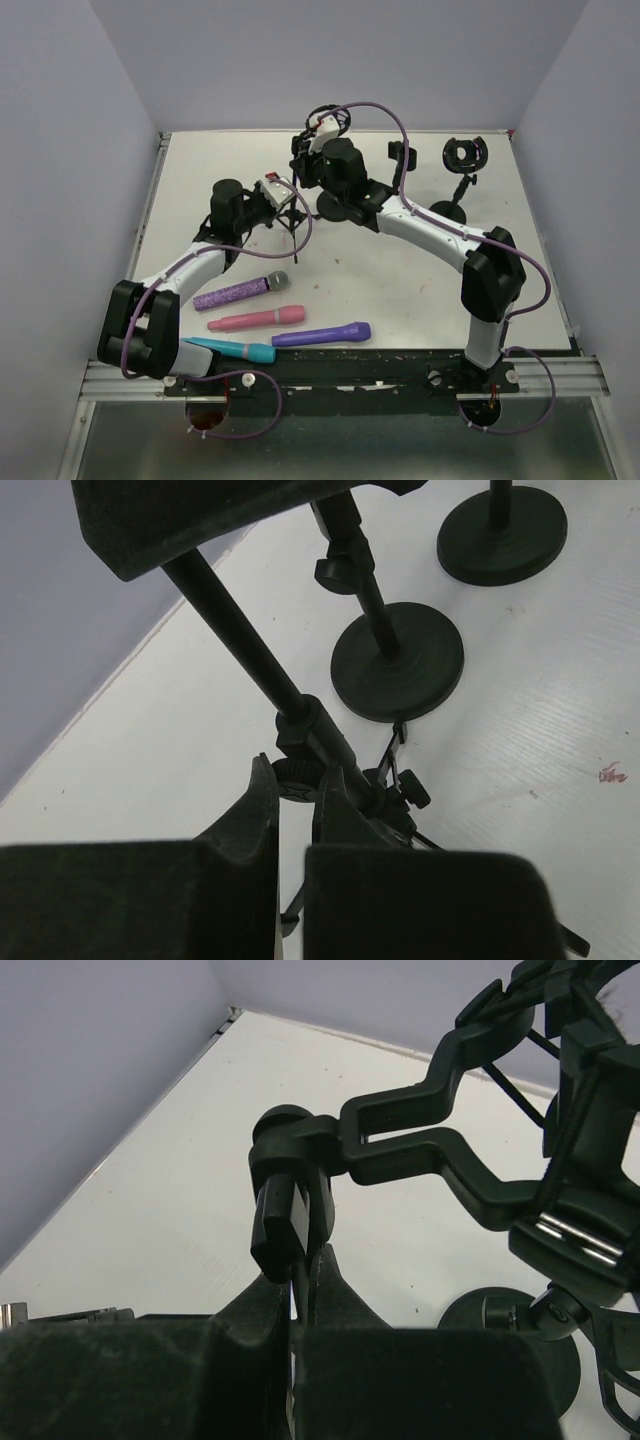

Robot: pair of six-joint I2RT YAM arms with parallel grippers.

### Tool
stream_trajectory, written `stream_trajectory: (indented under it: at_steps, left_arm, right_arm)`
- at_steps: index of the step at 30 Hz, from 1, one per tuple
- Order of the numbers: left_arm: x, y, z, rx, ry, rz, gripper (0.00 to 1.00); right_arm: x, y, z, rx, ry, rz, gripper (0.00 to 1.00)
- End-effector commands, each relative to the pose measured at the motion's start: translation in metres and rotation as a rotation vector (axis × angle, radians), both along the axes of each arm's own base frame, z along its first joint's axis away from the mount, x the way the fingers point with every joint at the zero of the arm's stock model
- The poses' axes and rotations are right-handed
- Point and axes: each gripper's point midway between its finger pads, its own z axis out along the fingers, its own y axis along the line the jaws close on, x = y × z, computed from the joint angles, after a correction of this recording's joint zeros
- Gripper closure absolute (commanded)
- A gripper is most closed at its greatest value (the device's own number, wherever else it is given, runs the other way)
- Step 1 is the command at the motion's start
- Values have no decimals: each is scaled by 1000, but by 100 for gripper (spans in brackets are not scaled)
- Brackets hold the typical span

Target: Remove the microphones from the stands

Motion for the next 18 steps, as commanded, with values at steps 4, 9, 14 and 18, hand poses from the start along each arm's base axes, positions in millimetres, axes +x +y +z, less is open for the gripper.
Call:
stream_trajectory:
  at_steps: [4,9,14,18]
  left_arm:
    - [-5,-5,23,-226,267,-17,100]
    - [-27,-24,46,-465,567,-135,100]
    - [-21,-16,54,-760,938,-88,100]
    - [-8,1,49,-1043,1262,-104,100]
  right_arm:
    - [-15,16,3,16,-22,85,99]
    - [-24,16,12,-17,-100,155,99]
    - [-28,12,17,-64,-186,192,99]
    - [-37,12,26,-85,-270,248,99]
